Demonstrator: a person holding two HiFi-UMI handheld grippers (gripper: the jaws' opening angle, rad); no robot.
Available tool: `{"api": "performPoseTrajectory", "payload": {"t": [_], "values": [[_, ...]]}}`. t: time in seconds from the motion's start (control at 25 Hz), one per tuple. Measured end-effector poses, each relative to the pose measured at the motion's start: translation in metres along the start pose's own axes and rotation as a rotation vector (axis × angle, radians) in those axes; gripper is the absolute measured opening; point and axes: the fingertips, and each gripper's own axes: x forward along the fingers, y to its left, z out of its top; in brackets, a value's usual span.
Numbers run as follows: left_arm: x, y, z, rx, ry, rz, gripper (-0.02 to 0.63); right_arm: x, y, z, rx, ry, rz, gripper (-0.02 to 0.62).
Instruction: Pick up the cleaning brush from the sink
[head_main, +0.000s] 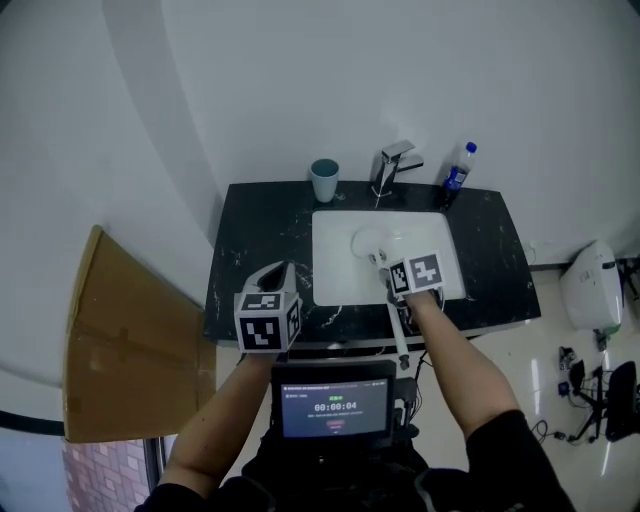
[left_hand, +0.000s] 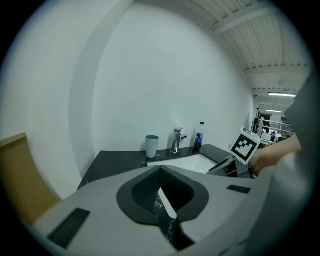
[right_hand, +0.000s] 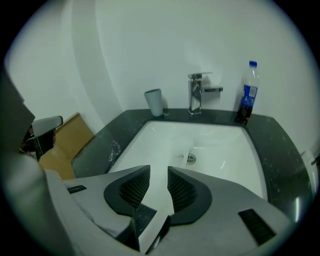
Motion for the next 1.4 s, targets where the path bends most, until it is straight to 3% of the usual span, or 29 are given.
{"api": "performPoseTrajectory", "payload": {"t": [0.24, 0.28, 0.32, 0.36, 0.72, 0.8, 0.88, 1.0, 1.24, 1.32, 1.4], "values": [[0.045, 0.007, 0.004, 0.032, 0.005, 0.051, 0.012, 0.043, -0.033, -0.037, 0.087, 0.215, -0.049, 0.111], [0.051, 0.008, 0.000, 0.036, 0.013, 0.043, 0.014, 0.048, -0.035, -0.042, 0.106, 0.238, -0.053, 0.187], [0.057, 0.009, -0.003, 0.035, 0.026, 0.030, 0.062, 0.052, -0.036, -0.045, 0.124, 0.256, -0.058, 0.204], [0.063, 0.011, -0.006, 0.031, 0.042, 0.016, 0.091, 0.055, -0.037, -0.046, 0.137, 0.270, -0.065, 0.204], [0.099, 0.027, -0.018, 0.026, 0.083, -0.024, 0.091, 0.087, -0.036, -0.052, 0.166, 0.394, -0.091, 0.202], [0.103, 0.026, -0.019, 0.030, 0.084, -0.031, 0.091, 0.090, -0.040, -0.055, 0.136, 0.445, -0.118, 0.123], [0.104, 0.025, -0.023, 0.026, 0.090, -0.039, 0.091, 0.090, -0.039, -0.060, 0.109, 0.491, -0.122, 0.106], [0.106, 0.023, -0.026, 0.012, 0.095, -0.051, 0.091, 0.092, -0.040, -0.061, 0.125, 0.508, -0.105, 0.101], [0.103, 0.024, -0.023, 0.009, 0.103, -0.054, 0.087, 0.089, -0.050, -0.061, 0.158, 0.479, -0.167, 0.072], [0.101, 0.025, -0.021, 0.000, 0.105, -0.059, 0.037, 0.085, -0.051, -0.060, 0.167, 0.467, -0.174, 0.067], [0.098, 0.024, -0.017, -0.005, 0.096, -0.068, 0.037, 0.080, -0.053, -0.059, 0.187, 0.441, -0.175, 0.066]]}}
